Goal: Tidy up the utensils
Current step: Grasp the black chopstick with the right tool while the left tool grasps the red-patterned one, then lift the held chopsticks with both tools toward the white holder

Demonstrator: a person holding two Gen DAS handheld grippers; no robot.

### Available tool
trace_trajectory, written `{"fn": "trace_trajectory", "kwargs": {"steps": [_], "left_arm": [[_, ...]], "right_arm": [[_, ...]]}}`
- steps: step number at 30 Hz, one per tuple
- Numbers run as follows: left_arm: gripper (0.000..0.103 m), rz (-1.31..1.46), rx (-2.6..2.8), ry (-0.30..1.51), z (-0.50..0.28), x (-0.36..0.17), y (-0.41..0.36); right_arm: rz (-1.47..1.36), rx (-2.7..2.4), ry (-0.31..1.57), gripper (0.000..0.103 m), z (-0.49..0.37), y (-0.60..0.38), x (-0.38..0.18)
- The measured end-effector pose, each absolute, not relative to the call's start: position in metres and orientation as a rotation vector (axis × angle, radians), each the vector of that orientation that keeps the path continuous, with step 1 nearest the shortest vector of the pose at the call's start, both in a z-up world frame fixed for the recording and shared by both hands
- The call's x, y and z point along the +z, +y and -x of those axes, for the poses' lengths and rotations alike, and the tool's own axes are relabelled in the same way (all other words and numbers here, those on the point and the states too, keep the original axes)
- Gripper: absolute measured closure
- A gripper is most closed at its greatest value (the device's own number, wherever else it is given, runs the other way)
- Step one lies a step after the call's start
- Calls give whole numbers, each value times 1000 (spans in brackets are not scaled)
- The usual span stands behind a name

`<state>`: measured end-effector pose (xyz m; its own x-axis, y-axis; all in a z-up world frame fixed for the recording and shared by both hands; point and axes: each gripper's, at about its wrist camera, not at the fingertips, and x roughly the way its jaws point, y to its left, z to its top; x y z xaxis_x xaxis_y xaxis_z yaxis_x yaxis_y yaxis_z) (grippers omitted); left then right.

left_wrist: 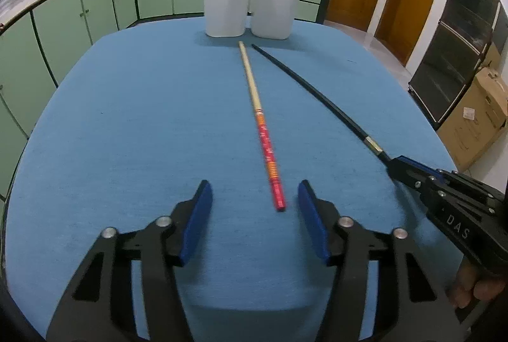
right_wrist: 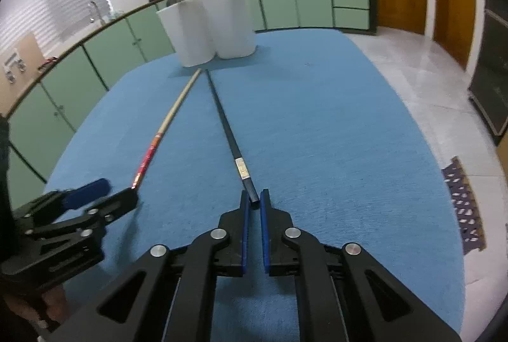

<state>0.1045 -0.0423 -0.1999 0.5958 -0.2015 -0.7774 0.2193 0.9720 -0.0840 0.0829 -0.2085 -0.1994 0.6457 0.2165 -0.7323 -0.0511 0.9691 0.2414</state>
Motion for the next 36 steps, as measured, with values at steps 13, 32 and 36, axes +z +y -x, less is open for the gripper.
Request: {"fn": "trace_trajectory", "kwargs": {"steps": [13,32,36], "left_arm": [[98,-2,-218,889,-106,-199,-36],[98,-11,-215,884,-106,-200,-37],[98,-26,-218,891,-106,-198,-37]], "right_arm": [[-148,196,856,93,-82,-200,-199],[-106,164,868,93,-88,-194,-199],[-97,160,869,96,-88,-193,-198]]}}
